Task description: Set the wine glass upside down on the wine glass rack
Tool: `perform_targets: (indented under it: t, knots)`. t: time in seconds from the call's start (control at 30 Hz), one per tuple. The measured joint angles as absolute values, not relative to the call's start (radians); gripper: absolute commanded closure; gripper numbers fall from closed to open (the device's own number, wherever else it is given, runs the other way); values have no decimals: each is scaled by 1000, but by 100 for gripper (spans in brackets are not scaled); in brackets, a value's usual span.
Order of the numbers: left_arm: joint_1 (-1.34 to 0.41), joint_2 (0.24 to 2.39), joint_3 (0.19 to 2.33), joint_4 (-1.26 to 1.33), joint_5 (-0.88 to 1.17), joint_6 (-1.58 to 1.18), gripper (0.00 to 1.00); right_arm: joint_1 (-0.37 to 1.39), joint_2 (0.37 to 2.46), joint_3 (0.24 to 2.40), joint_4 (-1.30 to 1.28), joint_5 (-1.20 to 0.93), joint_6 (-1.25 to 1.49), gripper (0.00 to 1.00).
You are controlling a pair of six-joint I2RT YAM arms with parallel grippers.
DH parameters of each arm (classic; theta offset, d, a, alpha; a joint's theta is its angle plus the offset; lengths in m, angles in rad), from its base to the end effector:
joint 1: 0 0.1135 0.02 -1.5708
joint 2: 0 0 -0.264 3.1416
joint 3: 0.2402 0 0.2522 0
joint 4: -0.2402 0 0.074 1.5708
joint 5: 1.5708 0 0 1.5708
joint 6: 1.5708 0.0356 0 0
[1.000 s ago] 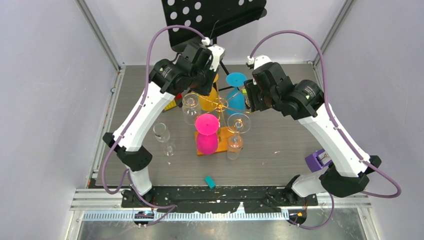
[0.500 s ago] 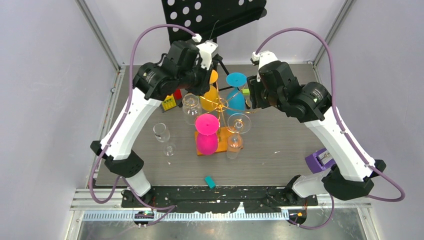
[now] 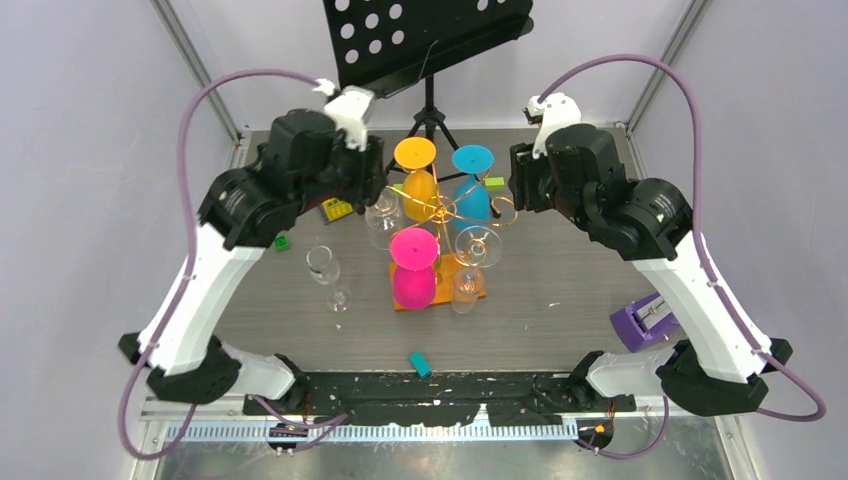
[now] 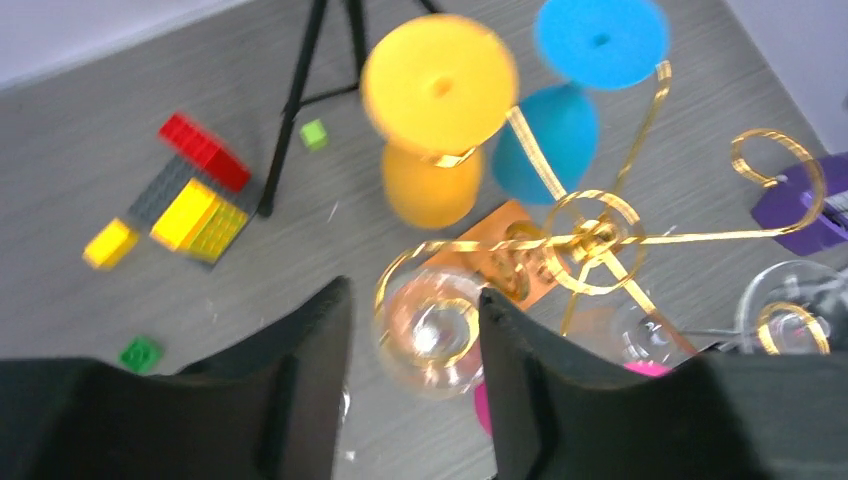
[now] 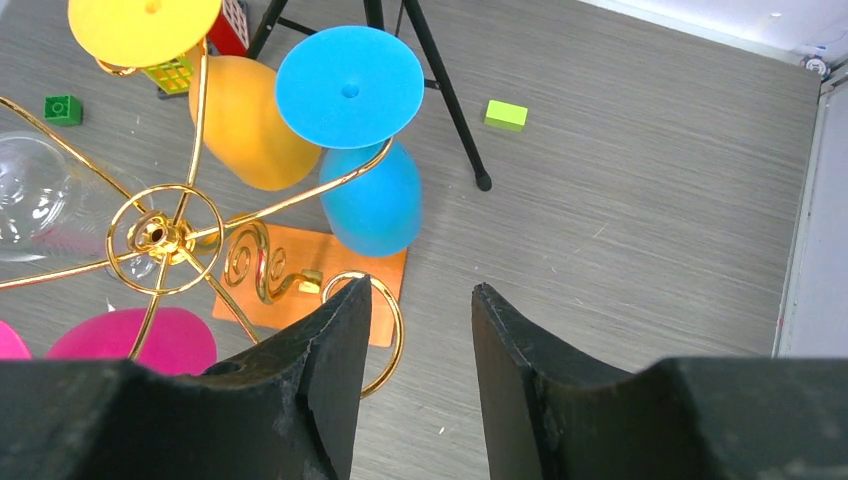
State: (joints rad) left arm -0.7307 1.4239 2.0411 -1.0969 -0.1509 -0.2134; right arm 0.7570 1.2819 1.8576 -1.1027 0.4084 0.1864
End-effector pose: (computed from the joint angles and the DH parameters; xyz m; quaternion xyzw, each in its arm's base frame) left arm 0.1847 -0.1584 0.5150 0.1802 0.8341 -0.1779 0.4901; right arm 0.1622 0.1338 0.4966 -0.1419 0.8430 0.0652 0.5147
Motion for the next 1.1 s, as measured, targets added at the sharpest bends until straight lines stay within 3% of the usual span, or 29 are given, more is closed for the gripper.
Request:
perform_targets:
  t: [0.17,0.4,0.73,1.1]
  knots:
    - [-637,1192,1786,-1065,-242,-308,36,757,1239,1818,-1047,422,167,52]
    - [-490,982,1511,-1082,-295,-451,35,757,1227,1797,-992,425,142,52]
    - [-466,1008,1356,-1151,-323,-543,38,757,1227,1760,-977,424,133,51]
    - [-464,1027,1278,-1188,-387,-556,53,757,1227,1750,-973,424,132,52]
